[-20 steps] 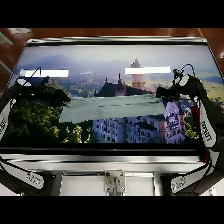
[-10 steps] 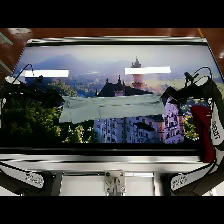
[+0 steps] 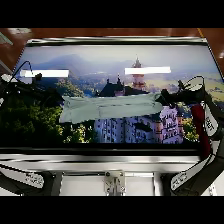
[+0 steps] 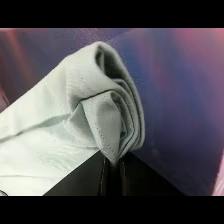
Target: Fold the shirts.
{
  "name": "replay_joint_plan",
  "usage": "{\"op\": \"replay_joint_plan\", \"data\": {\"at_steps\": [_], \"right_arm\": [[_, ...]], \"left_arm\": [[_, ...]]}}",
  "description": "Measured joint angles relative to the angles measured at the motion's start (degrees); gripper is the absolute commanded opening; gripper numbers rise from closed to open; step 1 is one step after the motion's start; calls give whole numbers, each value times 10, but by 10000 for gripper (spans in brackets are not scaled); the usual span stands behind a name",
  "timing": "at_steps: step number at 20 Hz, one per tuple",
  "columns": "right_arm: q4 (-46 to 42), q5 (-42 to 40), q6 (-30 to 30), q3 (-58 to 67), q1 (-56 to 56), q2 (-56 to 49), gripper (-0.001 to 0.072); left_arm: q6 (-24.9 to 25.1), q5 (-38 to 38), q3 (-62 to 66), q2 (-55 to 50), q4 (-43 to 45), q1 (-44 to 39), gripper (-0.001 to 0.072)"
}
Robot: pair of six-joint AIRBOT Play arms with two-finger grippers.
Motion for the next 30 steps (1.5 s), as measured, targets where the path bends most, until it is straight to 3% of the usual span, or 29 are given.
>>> {"op": "replay_joint_plan", "data": {"at_steps": [1, 2, 6, 10, 19, 25, 30], "right_arm": [[3, 3, -5, 0, 0, 1, 61], [0, 10, -14, 0, 1, 7, 60], [8, 54, -46, 0, 2, 81, 60], [5, 109, -54, 0, 2, 203, 60], [-32, 206, 6, 0, 2, 405, 60], [-35, 233, 46, 0, 2, 482, 60], [-41, 243, 68, 0, 2, 505, 60]], "left_arm": [[0, -1, 0, 0, -7, -3, 182], [0, 1, 0, 1, -13, -8, 39], [2, 40, 0, 1, -66, -59, 36], [2, 129, -17, -5, -94, -172, 35], [1, 361, -26, -66, -263, -438, 34], [1, 400, -3, -130, -370, -523, 33], [22, 404, 27, -141, -401, -524, 30]]}}
